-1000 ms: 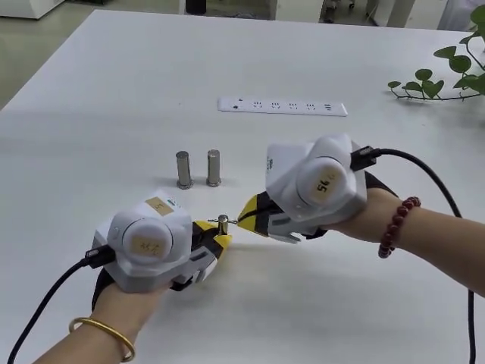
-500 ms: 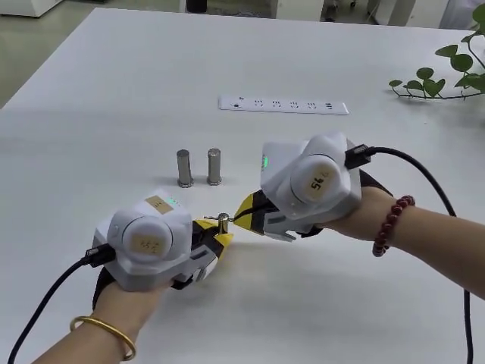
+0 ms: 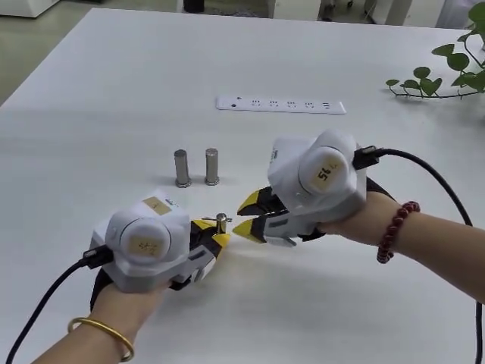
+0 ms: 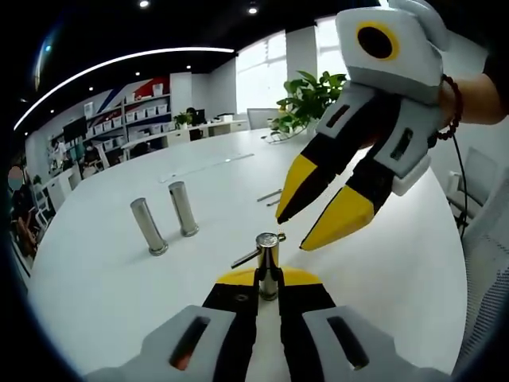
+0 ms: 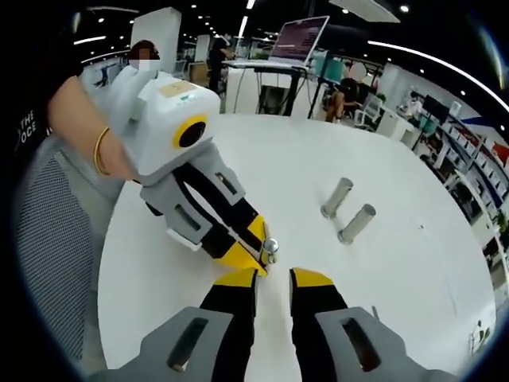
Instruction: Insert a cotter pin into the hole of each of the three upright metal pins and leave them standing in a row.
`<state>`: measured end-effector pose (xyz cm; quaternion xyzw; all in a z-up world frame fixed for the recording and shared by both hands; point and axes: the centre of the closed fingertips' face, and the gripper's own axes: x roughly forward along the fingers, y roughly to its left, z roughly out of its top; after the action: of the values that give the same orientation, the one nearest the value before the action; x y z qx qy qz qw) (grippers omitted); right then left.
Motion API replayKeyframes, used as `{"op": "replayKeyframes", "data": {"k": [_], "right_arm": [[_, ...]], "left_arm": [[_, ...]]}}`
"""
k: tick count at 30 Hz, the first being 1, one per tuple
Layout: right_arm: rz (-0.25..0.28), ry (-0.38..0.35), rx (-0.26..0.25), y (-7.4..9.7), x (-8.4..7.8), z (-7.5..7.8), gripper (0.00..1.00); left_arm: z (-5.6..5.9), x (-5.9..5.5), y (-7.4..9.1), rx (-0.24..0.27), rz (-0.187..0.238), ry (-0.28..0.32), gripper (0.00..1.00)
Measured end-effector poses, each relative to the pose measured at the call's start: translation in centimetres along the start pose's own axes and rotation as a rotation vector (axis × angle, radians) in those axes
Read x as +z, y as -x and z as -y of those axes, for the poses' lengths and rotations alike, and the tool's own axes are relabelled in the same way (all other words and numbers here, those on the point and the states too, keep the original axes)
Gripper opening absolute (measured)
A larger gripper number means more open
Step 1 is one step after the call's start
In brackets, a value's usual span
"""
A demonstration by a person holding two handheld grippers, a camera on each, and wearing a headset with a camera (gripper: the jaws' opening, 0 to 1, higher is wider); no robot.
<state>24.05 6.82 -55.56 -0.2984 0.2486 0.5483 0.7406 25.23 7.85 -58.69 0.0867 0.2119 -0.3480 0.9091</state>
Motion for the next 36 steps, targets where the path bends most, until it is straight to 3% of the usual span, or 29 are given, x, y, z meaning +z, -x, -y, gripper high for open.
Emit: {"op": "replayKeyframes", "data": {"k": [13,20,36], "right_arm": [[0.028,-0.123,-0.019,0.8,-0.7,0.5,0.18],[0.062,-0.189,-0.022,1.3,-0.7,0.7,0.26],[0.034,-0.224,-0.039,1.9,-2.5,0.3,0.28]], "left_arm": [[-0.2,0.0,-0.1,-0.012,0.007,-0.005,0.05],[-1.4,-0.1,0.3,0.007,-0.003,-0.003,0.05],[-4.6,-0.3,0.8,0.044,-0.016,-0.001,0.05]]}}
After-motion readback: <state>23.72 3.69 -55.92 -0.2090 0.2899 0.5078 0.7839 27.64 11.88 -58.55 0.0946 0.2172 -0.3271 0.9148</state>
